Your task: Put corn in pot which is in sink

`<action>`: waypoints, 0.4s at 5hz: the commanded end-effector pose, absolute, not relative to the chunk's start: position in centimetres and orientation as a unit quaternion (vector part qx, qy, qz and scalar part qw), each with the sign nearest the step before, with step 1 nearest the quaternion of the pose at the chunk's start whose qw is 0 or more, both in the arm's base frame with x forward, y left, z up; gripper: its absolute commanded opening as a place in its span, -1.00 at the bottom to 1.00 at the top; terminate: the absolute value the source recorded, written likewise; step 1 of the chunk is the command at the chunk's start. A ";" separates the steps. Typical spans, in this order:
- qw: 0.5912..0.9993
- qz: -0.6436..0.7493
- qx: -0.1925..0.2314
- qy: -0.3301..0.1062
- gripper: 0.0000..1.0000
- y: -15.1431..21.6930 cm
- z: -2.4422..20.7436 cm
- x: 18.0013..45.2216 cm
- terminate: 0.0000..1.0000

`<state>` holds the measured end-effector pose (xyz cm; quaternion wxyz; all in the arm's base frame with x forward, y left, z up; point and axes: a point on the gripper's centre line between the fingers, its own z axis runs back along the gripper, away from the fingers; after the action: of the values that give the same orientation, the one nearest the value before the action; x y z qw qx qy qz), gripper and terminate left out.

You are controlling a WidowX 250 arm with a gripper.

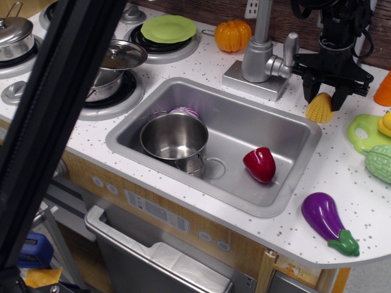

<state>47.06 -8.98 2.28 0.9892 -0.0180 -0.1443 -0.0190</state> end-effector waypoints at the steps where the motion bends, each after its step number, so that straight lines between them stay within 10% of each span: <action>1: 0.988 -0.008 0.004 -0.157 -1.00 -9.4 7.3 47.2 -1.00; 2: 0.989 -0.006 0.040 -0.140 -1.00 -9.7 9.3 45.9 -1.00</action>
<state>44.61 -9.34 4.20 0.9949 0.0631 -0.0781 -0.0089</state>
